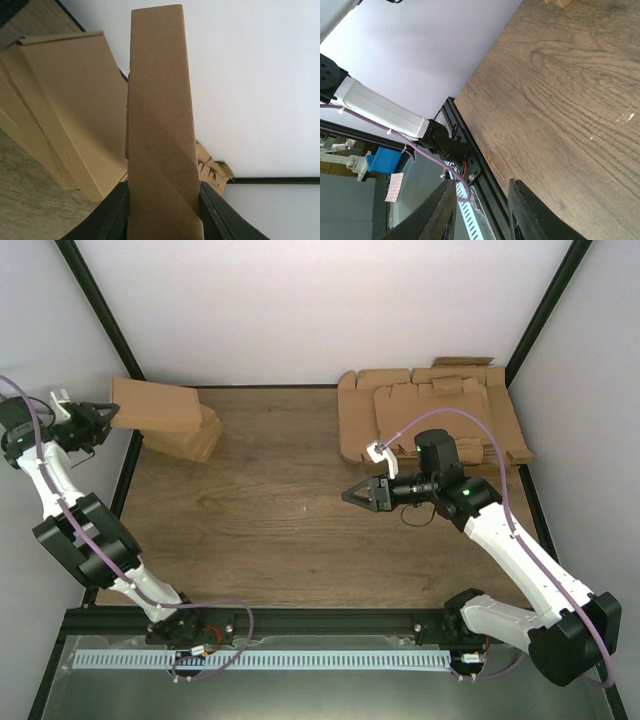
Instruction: Fold the paper box
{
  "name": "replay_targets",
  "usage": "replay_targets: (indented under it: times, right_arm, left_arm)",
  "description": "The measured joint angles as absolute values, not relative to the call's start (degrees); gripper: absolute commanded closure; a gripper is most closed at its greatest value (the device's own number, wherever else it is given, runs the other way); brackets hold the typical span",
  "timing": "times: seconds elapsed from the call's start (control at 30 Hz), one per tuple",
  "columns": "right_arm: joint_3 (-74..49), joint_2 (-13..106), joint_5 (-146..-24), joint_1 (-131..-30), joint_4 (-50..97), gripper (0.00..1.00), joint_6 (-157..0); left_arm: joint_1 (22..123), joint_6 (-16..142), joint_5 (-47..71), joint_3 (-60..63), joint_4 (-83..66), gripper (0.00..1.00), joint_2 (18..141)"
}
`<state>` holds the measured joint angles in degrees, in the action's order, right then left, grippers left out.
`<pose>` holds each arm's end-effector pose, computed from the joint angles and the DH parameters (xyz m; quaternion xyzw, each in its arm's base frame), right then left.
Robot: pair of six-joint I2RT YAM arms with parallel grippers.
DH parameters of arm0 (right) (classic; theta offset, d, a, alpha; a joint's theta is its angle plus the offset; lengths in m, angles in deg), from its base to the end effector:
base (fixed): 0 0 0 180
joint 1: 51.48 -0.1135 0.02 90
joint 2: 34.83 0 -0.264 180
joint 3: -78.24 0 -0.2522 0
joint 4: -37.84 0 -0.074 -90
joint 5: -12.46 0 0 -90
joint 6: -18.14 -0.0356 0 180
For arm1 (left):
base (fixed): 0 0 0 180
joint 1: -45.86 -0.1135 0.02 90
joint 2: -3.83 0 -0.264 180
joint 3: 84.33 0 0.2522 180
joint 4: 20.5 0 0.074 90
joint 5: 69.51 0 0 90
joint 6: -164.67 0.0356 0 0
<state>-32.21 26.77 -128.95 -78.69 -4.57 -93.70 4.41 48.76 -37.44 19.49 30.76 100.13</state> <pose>0.1861 0.1270 0.3262 -0.2392 0.7869 0.5234 0.2226 0.2944 0.2197 0.3447 -0.2879 0.7750 -0.3948 0.4007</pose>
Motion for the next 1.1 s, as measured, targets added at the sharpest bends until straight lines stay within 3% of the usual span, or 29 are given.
replay_targets:
  times: [0.53, 0.9, 1.1]
  right_arm:
    - [-30.61, 26.84, -130.35, -78.69, -5.66, 0.69, -93.7]
    - [-27.44, 27.27, -130.46, -78.69, -5.83, 0.68, -94.6]
    - [-27.44, 27.27, -130.46, -78.69, -5.53, 0.68, -95.72]
  left_arm:
    - [6.31, 46.22, -41.05, 19.03, 22.3, 0.83, 107.47]
    - [9.11, 47.93, -37.9, 29.53, 25.07, 0.79, 117.7]
    - [9.24, 49.87, -35.96, 30.31, 28.09, 0.65, 117.76]
